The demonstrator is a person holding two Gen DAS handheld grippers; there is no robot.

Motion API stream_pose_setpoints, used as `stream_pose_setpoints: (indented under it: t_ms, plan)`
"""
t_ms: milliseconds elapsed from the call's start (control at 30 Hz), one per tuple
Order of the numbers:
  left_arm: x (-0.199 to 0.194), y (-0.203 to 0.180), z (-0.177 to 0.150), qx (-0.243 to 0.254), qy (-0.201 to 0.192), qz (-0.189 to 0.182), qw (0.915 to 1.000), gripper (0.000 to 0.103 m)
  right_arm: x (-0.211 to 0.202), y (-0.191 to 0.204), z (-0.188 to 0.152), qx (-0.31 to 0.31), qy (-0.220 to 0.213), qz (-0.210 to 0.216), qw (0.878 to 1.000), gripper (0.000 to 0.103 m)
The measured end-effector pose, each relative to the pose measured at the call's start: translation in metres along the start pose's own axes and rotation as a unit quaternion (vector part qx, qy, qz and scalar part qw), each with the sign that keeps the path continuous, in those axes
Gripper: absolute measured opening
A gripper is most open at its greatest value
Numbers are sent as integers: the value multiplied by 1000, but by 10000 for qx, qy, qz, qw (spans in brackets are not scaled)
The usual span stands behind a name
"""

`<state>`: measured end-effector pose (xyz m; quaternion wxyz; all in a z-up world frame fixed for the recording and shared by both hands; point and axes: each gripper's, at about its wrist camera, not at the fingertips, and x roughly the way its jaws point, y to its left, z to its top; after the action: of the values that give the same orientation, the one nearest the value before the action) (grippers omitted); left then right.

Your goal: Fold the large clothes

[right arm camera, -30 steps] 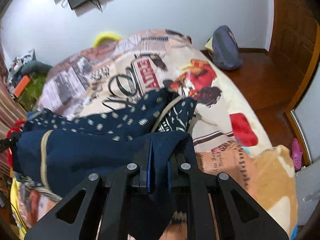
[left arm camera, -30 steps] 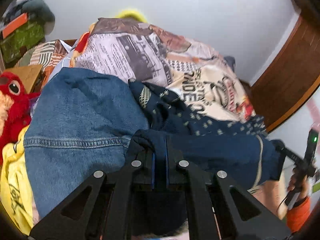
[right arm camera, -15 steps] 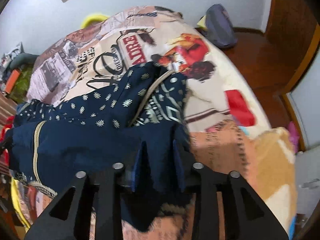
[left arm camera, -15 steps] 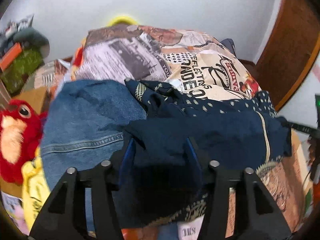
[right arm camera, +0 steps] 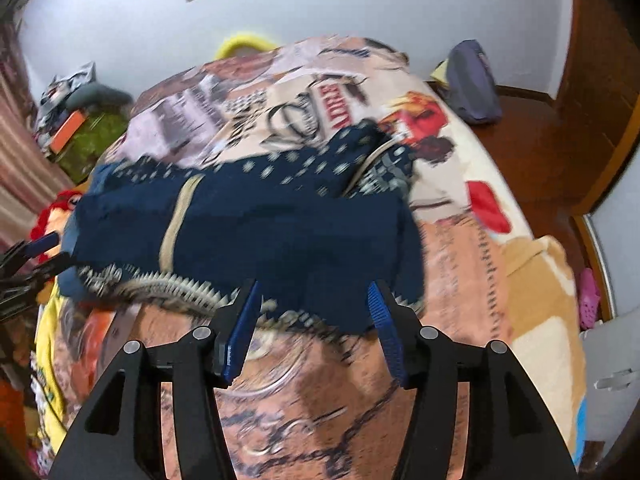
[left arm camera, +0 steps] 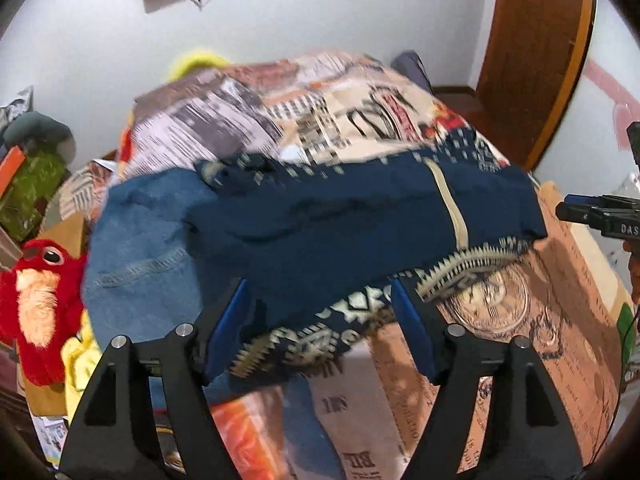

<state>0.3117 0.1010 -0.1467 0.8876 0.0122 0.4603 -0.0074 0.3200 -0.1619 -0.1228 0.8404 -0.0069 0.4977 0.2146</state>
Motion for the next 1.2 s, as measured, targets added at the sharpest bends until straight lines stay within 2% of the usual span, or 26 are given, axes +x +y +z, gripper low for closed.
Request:
stream_pose_setpoints:
  t_ms: [100,233,433,633,800,933,1000,1067,1133,1200]
  plan:
    - [18,-12,-6,121,184,29,9998,72,15,13,-12,-98,141,113,9998,52]
    - [43,-25,-8,491,257,642,9964,72,40,24,-18,-130,422,267,9987,52]
    - [59,-31,-1,864,120,1073,9904,81,71,35,-10,-154,557,270,9980,52]
    - [66,-34,16,1148,-30,1144,9868,83,77,46,4,-442,408,15,9982,55]
    - [84,-29,45,1360,-101,1480,9795,83,84,54,19,-833,255,-244,9959,55]
    - [95,-3,88,982,61,1213,9877,85,90,55,56,-1263,242,-356,9911,53]
    - [96,15,114,672,68,1307,9891,85,90,51,84,-1243,79,-689,9898,53]
    - [92,31,137,243,58,1206,9924,85,88,46,106,-1168,-34,-934,9887,53]
    - [81,40,155,-169,-8,987,9950,85,79,41,124,-969,-225,-1207,9877,53]
    - [62,37,165,-231,-312,956,9947,85,61,39,135,-840,-477,-1142,9887,53]
